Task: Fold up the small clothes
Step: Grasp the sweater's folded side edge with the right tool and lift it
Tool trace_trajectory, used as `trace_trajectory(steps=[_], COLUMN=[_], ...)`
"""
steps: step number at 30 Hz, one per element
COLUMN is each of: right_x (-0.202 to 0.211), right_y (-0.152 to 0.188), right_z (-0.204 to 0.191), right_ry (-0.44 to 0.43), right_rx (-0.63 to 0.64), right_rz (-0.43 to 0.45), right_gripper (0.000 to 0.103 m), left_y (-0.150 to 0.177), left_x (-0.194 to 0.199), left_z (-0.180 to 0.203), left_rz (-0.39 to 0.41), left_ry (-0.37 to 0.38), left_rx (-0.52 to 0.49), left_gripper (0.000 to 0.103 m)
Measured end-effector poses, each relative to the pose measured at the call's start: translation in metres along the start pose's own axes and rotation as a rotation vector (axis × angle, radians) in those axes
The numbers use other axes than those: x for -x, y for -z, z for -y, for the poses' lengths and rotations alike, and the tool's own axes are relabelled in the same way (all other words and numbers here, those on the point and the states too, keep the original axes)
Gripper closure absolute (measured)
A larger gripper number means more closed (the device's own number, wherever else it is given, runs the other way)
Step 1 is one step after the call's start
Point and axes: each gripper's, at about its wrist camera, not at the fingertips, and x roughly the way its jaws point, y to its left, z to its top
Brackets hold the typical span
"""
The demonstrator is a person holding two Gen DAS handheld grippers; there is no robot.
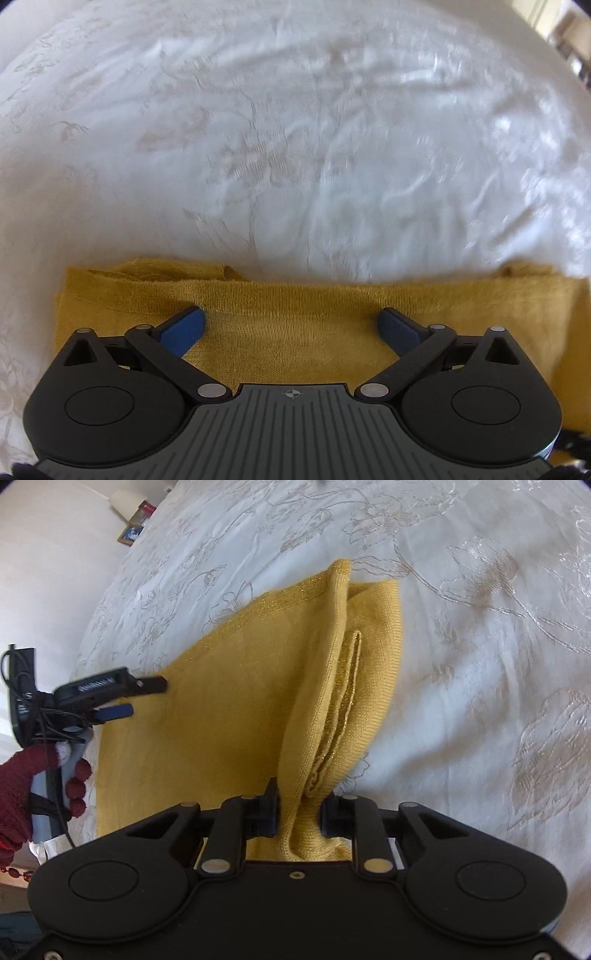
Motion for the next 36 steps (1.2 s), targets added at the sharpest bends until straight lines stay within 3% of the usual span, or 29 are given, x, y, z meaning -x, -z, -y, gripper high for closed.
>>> trace_trajectory(steps=[4, 7, 10, 14, 18, 22, 24, 28, 32, 36], right_x=[0.006, 0.010, 0.009, 0.012, 0.013, 0.017, 0.019, 0.027, 0.034, 0.025], right_y=[-0.001, 0.000, 0.000, 0.002, 0.001, -0.001, -0.003, -0.008, -0.010, -0.009], right_z=[-0.001, -0.001, -0.006, -0.009, -0.019, -0.036, -0.047, -0.075, -0.116, -0.169], right_ry=[0.001, 0.006, 0.013, 0.022, 0.050, 0.082, 0.097, 0.116, 0.091, 0.041], right_rx=[0.005, 0.014, 0.009, -0.002, -0.001, 0.022, 0.046, 0.070, 0.119, 0.185], right_rz=[0.011, 0.013, 0.019, 0.032, 0.043, 0.051, 0.052, 0.064, 0.086, 0.086], right_gripper=[0.072, 0.072, 0.072, 0.072, 0.072, 0.073, 0.073, 0.074, 0.074, 0.074], left_y=[-0.010, -0.010, 0.008, 0.050, 0.085, 0.106, 0.105, 0.095, 0.095, 0.102], left_x=[-0.004, 0.016, 0.046, 0.073, 0.071, 0.040, 0.045, 0.074, 0.104, 0.122], left_z=[0.005, 0.000, -0.004, -0.012, -0.007, -0.005, -0.006, -0.034, -0.075, -0.120], left_rz=[-0.022, 0.031, 0.085, 0.096, 0.046, -0.081, -0.060, 0.018, 0.109, 0.149], left_ry=[-0.009, 0.023, 0.074, 0.111, 0.122, 0.124, 0.133, 0.189, 0.171, 0.137], left_rx=[-0.056, -0.024, 0.001, -0.001, -0.040, -0.096, -0.116, 0.013, 0.090, 0.145], left_gripper=[0.001, 0.001, 0.001, 0.001, 0.001, 0.001, 0.001, 0.002, 0.001, 0.001])
